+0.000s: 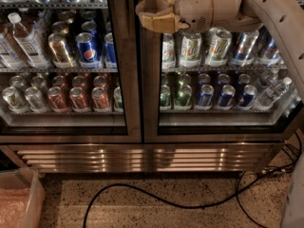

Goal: Open right fridge door

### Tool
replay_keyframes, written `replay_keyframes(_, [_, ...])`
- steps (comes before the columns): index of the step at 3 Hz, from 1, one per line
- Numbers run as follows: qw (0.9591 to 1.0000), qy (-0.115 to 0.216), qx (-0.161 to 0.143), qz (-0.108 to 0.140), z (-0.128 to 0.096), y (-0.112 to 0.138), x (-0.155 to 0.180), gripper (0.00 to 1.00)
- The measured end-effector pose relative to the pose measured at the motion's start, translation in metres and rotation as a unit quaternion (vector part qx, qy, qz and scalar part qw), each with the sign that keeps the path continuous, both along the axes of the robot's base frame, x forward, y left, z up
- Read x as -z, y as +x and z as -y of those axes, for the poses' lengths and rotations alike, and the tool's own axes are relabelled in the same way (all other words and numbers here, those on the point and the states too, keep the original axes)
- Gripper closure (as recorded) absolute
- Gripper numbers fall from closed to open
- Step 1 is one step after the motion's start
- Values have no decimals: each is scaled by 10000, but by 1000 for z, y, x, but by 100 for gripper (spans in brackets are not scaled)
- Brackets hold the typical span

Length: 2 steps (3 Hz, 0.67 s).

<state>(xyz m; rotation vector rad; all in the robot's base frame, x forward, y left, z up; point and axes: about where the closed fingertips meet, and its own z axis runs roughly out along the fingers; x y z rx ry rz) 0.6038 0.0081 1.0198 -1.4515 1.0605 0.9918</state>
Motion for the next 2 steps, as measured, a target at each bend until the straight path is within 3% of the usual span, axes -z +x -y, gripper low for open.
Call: replay_keyframes(2, [10000, 0, 0, 0, -7, 19, 3, 100])
